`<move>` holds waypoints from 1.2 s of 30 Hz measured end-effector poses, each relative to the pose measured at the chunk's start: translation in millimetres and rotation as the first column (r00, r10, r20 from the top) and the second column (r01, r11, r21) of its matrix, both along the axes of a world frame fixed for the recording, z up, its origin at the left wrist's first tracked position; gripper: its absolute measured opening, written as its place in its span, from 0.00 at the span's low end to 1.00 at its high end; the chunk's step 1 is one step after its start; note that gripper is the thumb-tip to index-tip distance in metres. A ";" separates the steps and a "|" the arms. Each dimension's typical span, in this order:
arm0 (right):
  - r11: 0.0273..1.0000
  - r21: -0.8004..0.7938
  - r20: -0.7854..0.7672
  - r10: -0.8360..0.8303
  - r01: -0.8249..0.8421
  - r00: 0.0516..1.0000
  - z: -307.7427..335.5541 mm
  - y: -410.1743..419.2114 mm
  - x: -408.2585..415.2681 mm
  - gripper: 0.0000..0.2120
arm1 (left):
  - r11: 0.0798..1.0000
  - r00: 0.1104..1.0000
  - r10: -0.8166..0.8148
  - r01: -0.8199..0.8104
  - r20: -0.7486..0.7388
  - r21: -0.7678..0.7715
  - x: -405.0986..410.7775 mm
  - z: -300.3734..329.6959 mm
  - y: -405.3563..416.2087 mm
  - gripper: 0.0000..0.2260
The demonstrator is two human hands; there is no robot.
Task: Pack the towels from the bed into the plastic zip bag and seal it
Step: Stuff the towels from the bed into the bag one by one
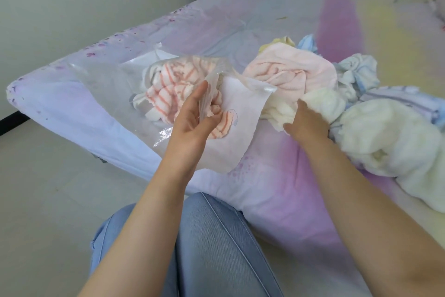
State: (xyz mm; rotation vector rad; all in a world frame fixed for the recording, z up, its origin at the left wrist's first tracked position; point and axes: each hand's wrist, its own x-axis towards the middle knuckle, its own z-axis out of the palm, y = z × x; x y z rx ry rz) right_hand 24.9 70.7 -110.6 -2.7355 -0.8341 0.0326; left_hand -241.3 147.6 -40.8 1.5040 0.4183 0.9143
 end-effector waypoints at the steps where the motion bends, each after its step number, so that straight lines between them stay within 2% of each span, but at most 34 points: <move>1: 1.000 -0.006 0.050 0.018 -0.018 0.999 -4.7 -3.2 -2.6 0.27 | 1.000 1.000 0.003 -0.003 -0.002 0.007 -1.1 0.6 -1.1 0.29; 2: 0.999 0.030 0.122 0.033 -0.037 0.992 -8.5 -7.0 -6.7 0.22 | 1.000 1.000 0.009 -0.009 -0.010 0.022 -2.5 1.2 -2.5 0.30; 4: 0.975 0.202 0.233 0.044 -0.092 0.972 -14.3 -16.4 -20.6 0.16 | 0.997 0.999 0.031 -0.028 -0.045 0.066 -4.4 1.8 -4.4 0.30; 6: 0.904 0.394 0.310 0.042 -0.168 0.950 -16.7 -28.9 -40.9 0.13 | 0.993 0.995 0.054 -0.046 -0.080 0.106 -5.4 1.8 -5.9 0.28; 8: 0.852 0.457 0.380 0.075 -0.257 0.922 -20.5 -41.3 -61.3 0.11 | 0.988 0.991 0.079 -0.063 -0.110 0.142 -5.4 1.0 -6.3 0.27; 11: 0.868 0.405 0.294 0.174 -0.287 0.940 -29.6 -53.8 -80.1 0.11 | 0.982 0.985 0.100 -0.075 -0.140 0.173 -3.5 0.3 -8.4 0.27; 13: 0.870 0.421 0.229 0.171 -0.256 0.958 -29.8 -57.2 -84.0 0.12 | 0.980 0.983 0.104 -0.075 -0.149 0.186 -2.9 -0.9 -9.9 0.27; 14: 0.857 0.451 0.238 0.152 -0.247 0.959 -28.8 -58.1 -84.3 0.12 | 0.979 0.983 0.104 -0.075 -0.149 0.190 -3.5 -1.9 -10.3 0.27; 17: 0.816 0.504 0.392 0.074 -0.282 0.917 -24.7 -55.5 -86.8 0.13 | 0.976 0.982 0.118 -0.087 -0.149 0.198 -7.0 -4.6 -9.0 0.27; 19: 0.879 0.368 0.384 0.155 -0.304 0.910 -24.7 -49.2 -85.9 0.21 | 0.971 0.979 0.132 -0.097 -0.155 0.216 -8.9 -4.2 -8.4 0.28; 21: 0.949 0.138 0.224 0.251 -0.285 0.942 -30.4 -40.1 -82.0 0.28 | 0.969 0.979 0.132 -0.094 -0.158 0.226 -9.6 -3.6 -9.1 0.27; 22: 0.953 0.113 0.164 0.260 -0.280 0.952 -31.7 -37.1 -80.3 0.26 | 0.970 0.979 0.130 -0.092 -0.159 0.227 -9.6 -3.4 -9.4 0.27; 23: 0.944 0.171 0.144 0.259 -0.282 0.955 -29.4 -36.1 -81.3 0.21 | 0.970 0.979 0.127 -0.089 -0.161 0.227 -9.9 -3.4 -9.6 0.27; 25: 0.869 0.383 0.274 0.219 -0.315 0.936 -24.7 -40.7 -87.7 0.10 | 0.970 0.979 0.120 -0.080 -0.167 0.229 -12.0 -3.5 -8.6 0.27; 27: 0.696 0.556 0.498 0.159 -0.454 0.852 -23.0 -52.7 -102.6 0.10 | 0.968 0.978 0.119 -0.076 -0.171 0.238 -15.0 -3.7 -7.0 0.26; 29: 0.530 0.584 0.620 0.199 -0.615 0.759 -23.5 -64.0 -124.8 0.12 | 0.967 0.978 0.119 -0.075 -0.173 0.243 -17.0 -3.8 -7.0 0.25; 30: 0.483 0.571 0.626 0.267 -0.664 0.733 -24.6 -68.8 -137.7 0.12 | 0.967 0.978 0.118 -0.074 -0.174 0.242 -17.3 -3.8 -7.8 0.25; 32: 0.453 0.540 0.527 0.475 -0.709 0.704 -32.9 -76.5 -160.6 0.10 | 0.970 0.979 0.107 -0.064 -0.174 0.237 -16.6 -4.0 -10.8 0.25; 33: 0.473 0.543 0.420 0.562 -0.694 0.713 -36.0 -79.1 -170.8 0.10 | 0.969 0.979 0.103 -0.060 -0.176 0.238 -16.0 -4.0 -12.1 0.25; 35: 0.576 0.585 0.153 0.612 -0.571 0.776 -34.9 -81.1 -182.1 0.13 | 0.968 0.977 0.103 -0.055 -0.187 0.247 -15.9 -4.1 -13.2 0.26; 36: 0.626 0.583 0.092 0.583 -0.518 0.807 -35.1 -80.1 -180.7 0.12 | 0.968 0.977 0.101 -0.052 -0.189 0.247 -16.5 -4.1 -12.8 0.26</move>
